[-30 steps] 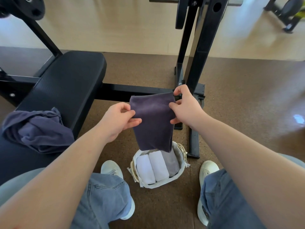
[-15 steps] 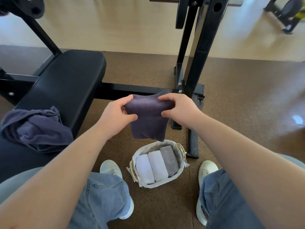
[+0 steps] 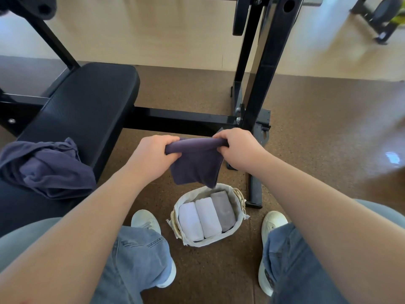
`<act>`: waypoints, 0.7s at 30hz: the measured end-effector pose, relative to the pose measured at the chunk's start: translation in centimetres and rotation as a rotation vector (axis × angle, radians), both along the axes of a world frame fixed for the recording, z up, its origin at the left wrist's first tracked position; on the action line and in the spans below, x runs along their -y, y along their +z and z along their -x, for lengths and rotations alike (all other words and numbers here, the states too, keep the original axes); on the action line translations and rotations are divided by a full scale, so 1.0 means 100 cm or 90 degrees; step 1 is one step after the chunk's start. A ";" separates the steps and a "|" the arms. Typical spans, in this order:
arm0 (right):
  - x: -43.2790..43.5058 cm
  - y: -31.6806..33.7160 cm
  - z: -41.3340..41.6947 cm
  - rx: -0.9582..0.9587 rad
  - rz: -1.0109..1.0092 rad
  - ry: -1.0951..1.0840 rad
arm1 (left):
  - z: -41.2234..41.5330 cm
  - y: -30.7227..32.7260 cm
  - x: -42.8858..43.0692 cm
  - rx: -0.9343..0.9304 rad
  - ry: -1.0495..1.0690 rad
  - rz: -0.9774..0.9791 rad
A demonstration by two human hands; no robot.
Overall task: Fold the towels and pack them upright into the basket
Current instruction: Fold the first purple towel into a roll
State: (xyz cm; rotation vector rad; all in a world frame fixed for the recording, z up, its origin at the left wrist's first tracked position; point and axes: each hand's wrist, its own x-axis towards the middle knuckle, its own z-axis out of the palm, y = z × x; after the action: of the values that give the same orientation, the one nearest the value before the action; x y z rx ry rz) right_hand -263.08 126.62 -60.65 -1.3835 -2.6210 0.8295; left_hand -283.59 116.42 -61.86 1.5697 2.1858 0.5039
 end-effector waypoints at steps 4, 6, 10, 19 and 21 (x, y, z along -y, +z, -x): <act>-0.006 -0.010 0.000 -0.028 0.055 -0.001 | 0.003 -0.001 0.000 0.001 0.010 -0.006; -0.009 -0.014 -0.001 -0.055 0.072 -0.016 | 0.006 0.000 0.000 0.022 0.038 -0.014; -0.016 -0.014 -0.005 -0.133 0.105 -0.081 | 0.006 0.000 0.000 0.139 0.121 -0.033; -0.018 -0.011 -0.004 -0.271 0.191 -0.162 | 0.002 -0.001 -0.003 0.323 0.168 -0.076; -0.018 -0.009 -0.004 -0.278 0.187 -0.161 | 0.002 0.000 -0.004 0.340 0.176 -0.103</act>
State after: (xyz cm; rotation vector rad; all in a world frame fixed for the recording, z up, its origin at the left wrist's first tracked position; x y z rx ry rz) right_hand -262.65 128.39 -61.60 -1.3637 -2.0131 1.3369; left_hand -283.80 116.84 -61.88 1.0391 1.9752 1.0709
